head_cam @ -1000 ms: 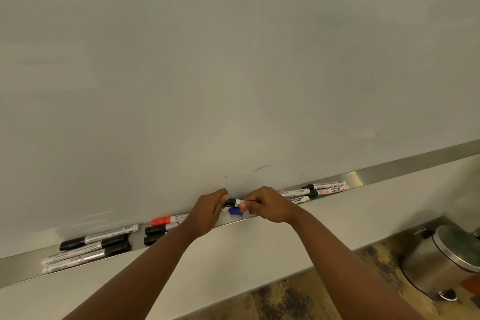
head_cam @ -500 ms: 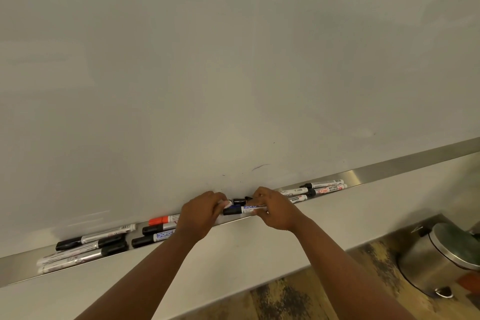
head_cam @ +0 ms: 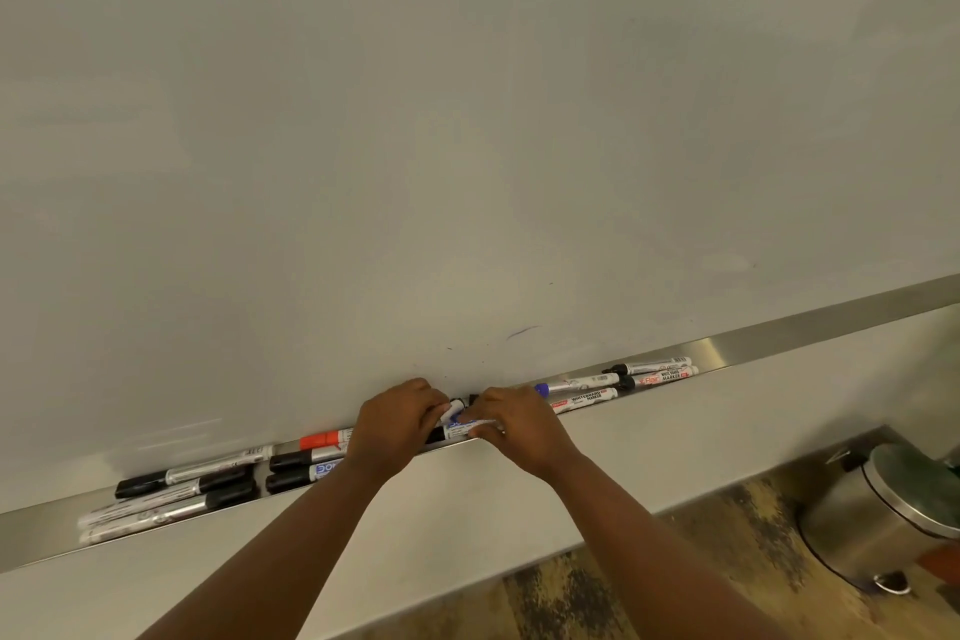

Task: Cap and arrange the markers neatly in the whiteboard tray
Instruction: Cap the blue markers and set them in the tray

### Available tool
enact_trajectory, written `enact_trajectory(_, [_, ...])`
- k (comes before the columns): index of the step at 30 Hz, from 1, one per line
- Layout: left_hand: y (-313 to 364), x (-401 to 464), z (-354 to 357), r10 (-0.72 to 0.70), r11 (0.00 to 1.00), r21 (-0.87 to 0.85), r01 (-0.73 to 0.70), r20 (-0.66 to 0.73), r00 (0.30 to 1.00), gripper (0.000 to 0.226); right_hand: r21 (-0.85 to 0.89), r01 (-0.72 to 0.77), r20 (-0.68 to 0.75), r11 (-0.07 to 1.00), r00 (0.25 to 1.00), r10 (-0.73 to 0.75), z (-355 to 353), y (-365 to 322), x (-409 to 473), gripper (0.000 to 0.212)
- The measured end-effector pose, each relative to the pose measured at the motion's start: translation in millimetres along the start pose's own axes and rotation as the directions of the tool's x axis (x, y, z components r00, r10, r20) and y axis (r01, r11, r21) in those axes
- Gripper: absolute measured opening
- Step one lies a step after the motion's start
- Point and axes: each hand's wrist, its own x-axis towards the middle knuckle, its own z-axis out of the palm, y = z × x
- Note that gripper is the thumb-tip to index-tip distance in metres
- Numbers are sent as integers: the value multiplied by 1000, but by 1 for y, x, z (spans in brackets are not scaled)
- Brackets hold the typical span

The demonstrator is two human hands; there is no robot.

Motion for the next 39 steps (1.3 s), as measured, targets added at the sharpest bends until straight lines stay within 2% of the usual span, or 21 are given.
enact_trajectory(2, [0,0,1,2,1000,31,-3,24,1000,47,-43,31,3,999,1000,-31,1,-1,0,43])
enact_trajectory(5, [2,0,2,-5,998,57,0,81,997,36,-76,40,-37,996,998,-42,1,2,-1,38])
enact_trajectory(8, [6,0,2,-2,999,53,-5,147,989,25,-59,-32,-91,998,996,27,-10,16,-1,20])
enact_trajectory(11, [5,0,2,-11,1000,19,9,134,991,22,-85,-145,-120,986,984,134,-31,45,-5,21])
enact_trajectory(14, [4,2,2,-36,999,-1,36,120,992,21,-144,-228,-21,963,974,227,-52,68,-16,21])
enact_trajectory(18, [7,5,3,-48,999,14,46,130,990,21,-348,-150,184,926,957,224,-55,77,-24,29])
enact_trajectory(26, [19,12,6,-44,988,156,6,243,969,30,-398,-145,238,906,937,255,-55,75,-21,27])
enact_trajectory(32, [22,19,8,-57,981,193,5,265,962,32,-240,-191,134,952,964,228,-53,78,-25,22])
enact_trajectory(37, [25,25,11,-86,968,250,5,315,945,33,76,-299,43,951,954,297,-56,76,-25,13])
enact_trajectory(39, [27,27,12,-107,966,259,24,312,944,32,188,-295,4,937,954,299,-57,73,-25,11])
